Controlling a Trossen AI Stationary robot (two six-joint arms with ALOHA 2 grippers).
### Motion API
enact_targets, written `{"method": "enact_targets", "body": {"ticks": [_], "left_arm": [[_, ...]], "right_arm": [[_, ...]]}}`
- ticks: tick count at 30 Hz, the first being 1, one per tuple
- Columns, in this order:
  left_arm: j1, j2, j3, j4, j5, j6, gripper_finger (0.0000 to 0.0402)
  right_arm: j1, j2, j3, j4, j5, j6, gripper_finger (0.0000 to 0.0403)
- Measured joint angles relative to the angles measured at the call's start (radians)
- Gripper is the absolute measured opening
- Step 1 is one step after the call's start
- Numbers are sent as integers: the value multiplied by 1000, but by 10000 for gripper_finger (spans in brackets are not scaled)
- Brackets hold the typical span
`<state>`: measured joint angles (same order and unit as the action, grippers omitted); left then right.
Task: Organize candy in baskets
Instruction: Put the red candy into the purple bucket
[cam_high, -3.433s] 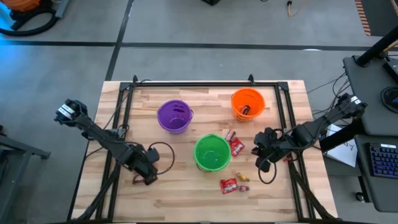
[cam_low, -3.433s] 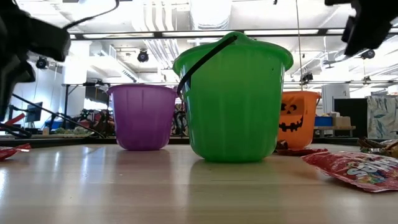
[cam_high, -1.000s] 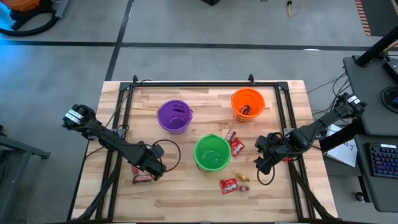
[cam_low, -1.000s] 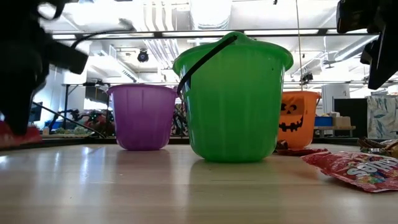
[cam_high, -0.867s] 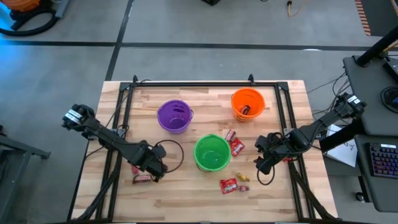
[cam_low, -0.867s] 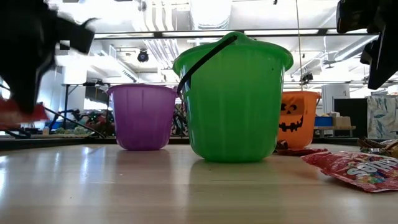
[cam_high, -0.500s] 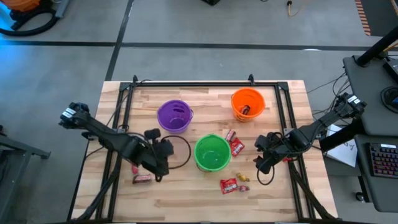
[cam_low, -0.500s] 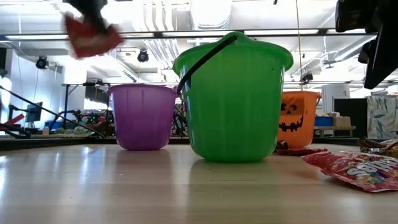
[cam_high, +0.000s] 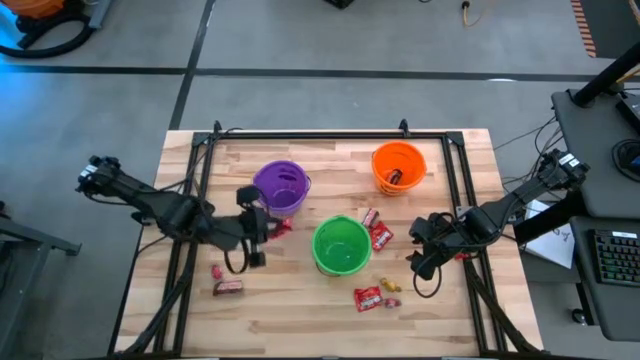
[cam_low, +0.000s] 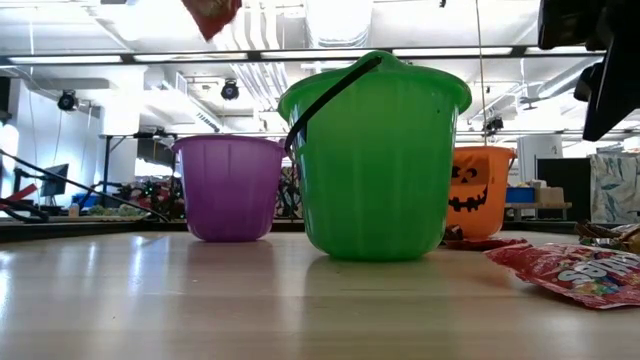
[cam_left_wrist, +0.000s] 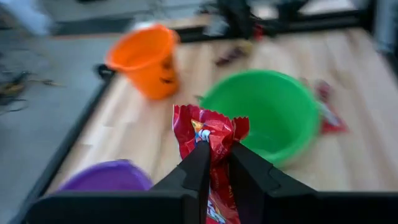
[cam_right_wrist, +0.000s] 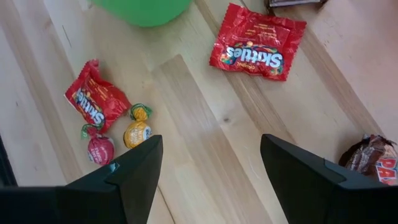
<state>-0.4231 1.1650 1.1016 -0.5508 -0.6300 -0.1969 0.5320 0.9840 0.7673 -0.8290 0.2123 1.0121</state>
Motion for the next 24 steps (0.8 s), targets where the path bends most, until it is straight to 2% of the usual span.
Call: {"method": "enact_targets", "body": {"ticks": [5, 13, 16, 24], "left_arm": [[115, -70, -170, 272, -116, 2, 36], [312, -92, -402, 551, -95, -12, 36], [337, -91, -447, 582, -60, -8, 36], [341, -90, -487, 592, -59, -22, 36]], "right_arm": [[0, 0, 0, 6, 2, -3, 265], [0, 0, 0, 10, 9, -2, 265], [0, 0, 0, 11, 24, -2, 265], [0, 0, 0, 21, 25, -2, 265]]}}
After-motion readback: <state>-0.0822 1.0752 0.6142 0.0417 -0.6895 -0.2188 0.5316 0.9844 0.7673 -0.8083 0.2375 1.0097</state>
